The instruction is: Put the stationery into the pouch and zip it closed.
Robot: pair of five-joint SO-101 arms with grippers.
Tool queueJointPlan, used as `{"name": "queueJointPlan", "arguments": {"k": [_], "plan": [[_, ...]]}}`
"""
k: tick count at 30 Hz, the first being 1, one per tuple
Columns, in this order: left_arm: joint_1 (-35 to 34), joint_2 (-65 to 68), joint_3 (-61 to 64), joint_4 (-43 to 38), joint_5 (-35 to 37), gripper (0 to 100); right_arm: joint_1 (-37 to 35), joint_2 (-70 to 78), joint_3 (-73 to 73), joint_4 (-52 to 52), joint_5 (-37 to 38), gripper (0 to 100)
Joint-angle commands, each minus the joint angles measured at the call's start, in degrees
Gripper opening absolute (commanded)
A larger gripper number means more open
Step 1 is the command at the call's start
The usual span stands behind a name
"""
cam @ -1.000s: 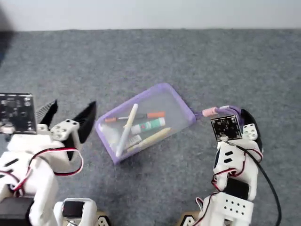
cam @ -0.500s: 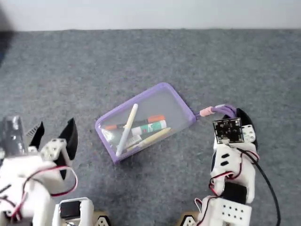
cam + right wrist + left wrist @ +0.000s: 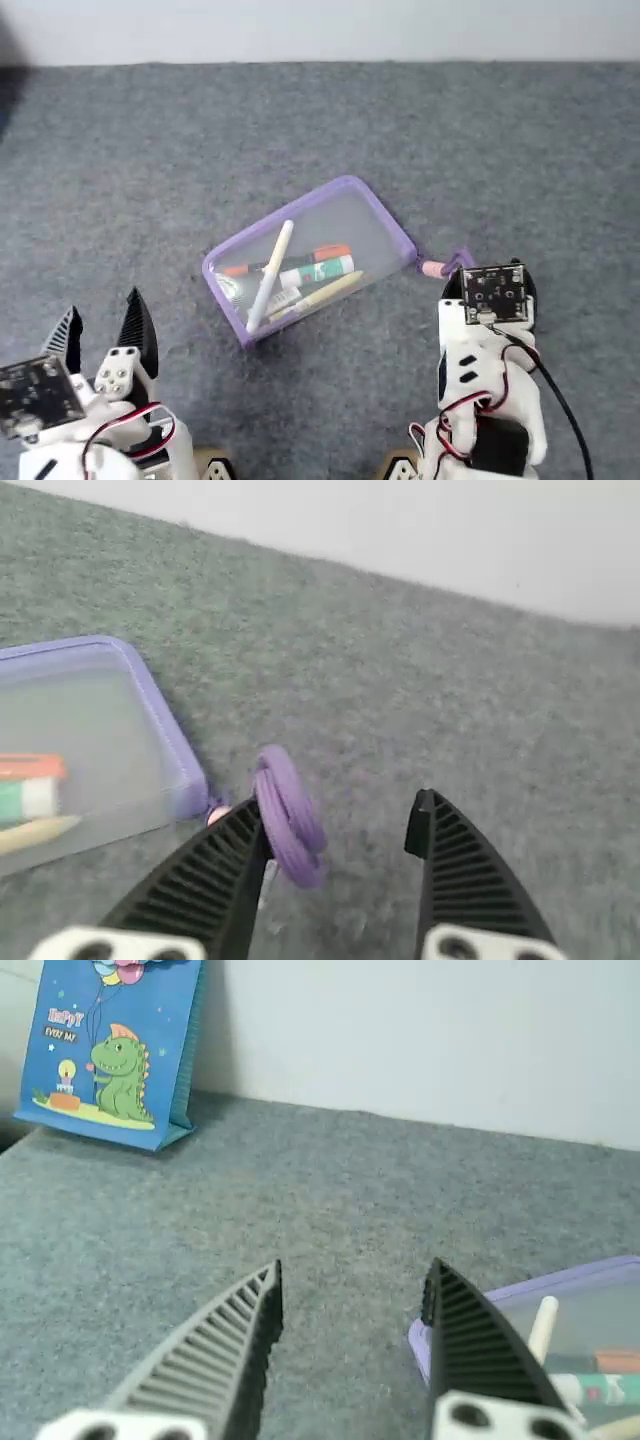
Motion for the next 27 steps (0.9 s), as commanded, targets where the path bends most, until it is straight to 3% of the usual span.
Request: {"name": "queueJointPlan", "arguments": {"k": [1,7,12,20,27], "plan": [[-0.4,-1.8,5.0,-1.4,0.5,22,-0.7,-1.0,-6.7,7.1,-4.6,18.7],[-0.1,-1.3,10.7,-3.0,0.4,22,-0.7,-1.0,-13.2,19.4,-11.5,18.7],[-0.1,-1.3,15.2,-7.1,0.4,22,-0.7,-1.0,-15.6,26.9,-12.9,18.7],[0.2,-1.3,30.9,-14.9,0.4,22,-0.6,-1.0,-13.5,26.0,-12.5,18.7],[11.1,-1.3,35.7,-17.5,2.1,22,-0.7,-1.0,-5.2,22.7,-7.1,19.1]]}}
